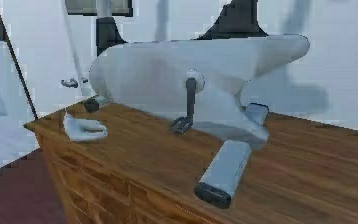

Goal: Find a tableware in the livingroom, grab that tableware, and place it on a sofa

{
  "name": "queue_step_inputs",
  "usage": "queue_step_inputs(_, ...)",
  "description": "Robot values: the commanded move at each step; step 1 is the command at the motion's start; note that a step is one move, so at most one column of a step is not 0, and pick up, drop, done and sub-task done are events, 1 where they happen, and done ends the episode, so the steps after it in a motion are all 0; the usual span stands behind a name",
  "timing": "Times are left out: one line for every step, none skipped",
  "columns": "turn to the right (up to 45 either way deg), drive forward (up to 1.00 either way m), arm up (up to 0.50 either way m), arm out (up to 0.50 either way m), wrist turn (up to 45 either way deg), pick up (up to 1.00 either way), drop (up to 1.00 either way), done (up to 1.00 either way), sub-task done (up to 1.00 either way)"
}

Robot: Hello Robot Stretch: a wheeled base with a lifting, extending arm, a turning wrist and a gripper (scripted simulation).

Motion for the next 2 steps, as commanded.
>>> queue_step_inputs(-45.0, 0.0, 0.0, 0.0, 0.0, 0.0, 0.0, 0.0, 0.0)
queue_step_inputs(-15.0, 0.0, 0.0, 0.0, 0.0, 0.0, 0.0, 0.0, 0.0)
